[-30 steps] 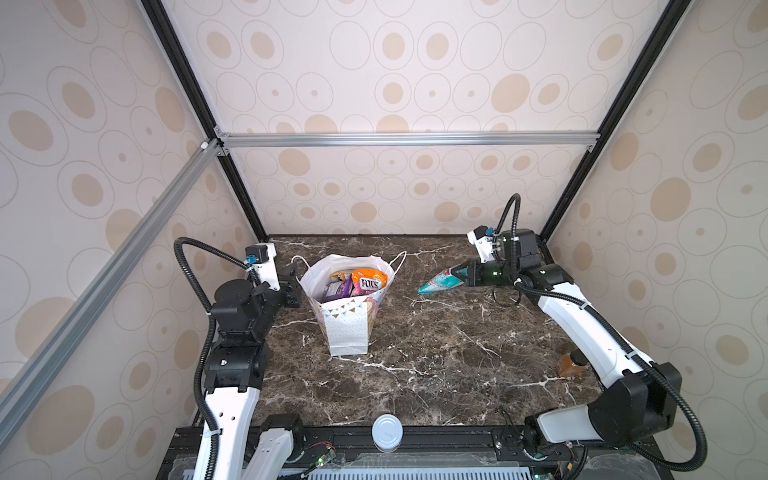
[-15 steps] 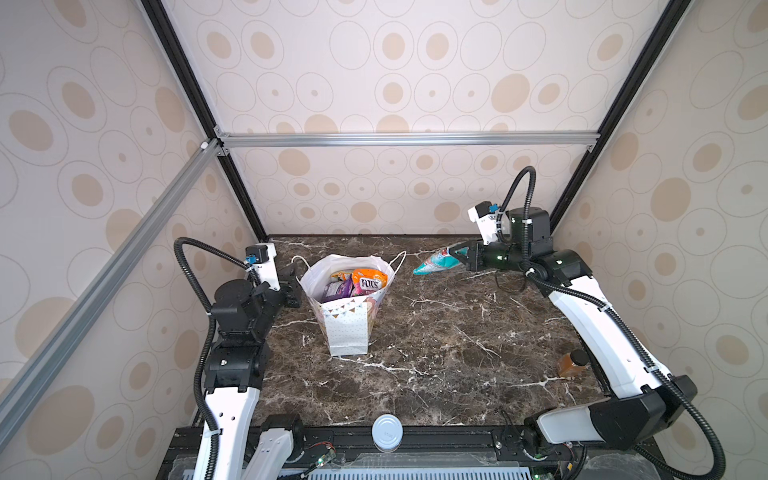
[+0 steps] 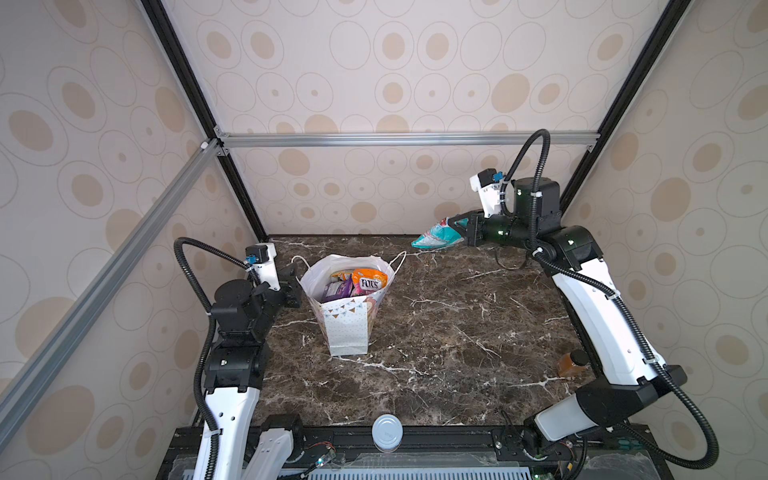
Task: Place the snacks into the paper bag
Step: 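Lift the teal packet high with the right gripper, then carry the teal packet over the bag opening with the right gripper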
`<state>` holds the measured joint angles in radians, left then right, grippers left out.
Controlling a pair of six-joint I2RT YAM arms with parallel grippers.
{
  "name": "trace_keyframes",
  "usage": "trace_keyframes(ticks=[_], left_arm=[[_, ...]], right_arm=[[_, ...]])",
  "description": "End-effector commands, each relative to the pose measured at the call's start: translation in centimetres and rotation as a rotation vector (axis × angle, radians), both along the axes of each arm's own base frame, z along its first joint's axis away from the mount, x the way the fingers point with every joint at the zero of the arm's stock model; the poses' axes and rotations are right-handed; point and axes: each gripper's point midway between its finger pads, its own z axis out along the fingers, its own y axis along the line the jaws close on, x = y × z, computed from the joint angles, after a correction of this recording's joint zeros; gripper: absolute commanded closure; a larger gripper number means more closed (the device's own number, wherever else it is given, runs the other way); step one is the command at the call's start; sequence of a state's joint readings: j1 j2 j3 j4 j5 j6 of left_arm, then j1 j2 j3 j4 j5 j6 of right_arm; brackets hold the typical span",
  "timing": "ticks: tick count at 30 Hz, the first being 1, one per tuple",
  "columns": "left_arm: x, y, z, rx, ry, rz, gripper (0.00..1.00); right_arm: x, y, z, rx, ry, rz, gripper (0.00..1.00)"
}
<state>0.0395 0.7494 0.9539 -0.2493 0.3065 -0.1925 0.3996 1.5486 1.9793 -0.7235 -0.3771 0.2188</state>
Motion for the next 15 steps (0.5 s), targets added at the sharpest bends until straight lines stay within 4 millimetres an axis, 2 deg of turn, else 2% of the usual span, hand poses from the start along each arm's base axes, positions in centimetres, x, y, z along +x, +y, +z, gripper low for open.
trace_keyframes(ticks=[1,7,9,11,15], left_arm=[[-0.9,0.1,3.8,0.019,-0.136,0.002,1.0],[-1.0,0.1,4.0,0.02,-0.141,0.003,1.0],[-1.0,0.1,4.0,0.02,-0.141,0.003,1.0],[-1.1,0.1,4.0,0.02,-0.143,0.004,1.0],[-1.0,0.2,3.9,0.02,-0.14,0.004,1.0]], right_arm=[[0.3,0.0,2.2,0.002,-0.056,-0.017,1.0],[0.7,1.0,4.3,0.014,-0.085,0.005,1.0],[0.7,1.8,4.6,0.01,-0.09,0.025,1.0],[0.2,2.6,5.9,0.017,-0.121,0.054,1.0],[-0.2,4.4,6.5,0.026,-0.129,0.119,1.0]])
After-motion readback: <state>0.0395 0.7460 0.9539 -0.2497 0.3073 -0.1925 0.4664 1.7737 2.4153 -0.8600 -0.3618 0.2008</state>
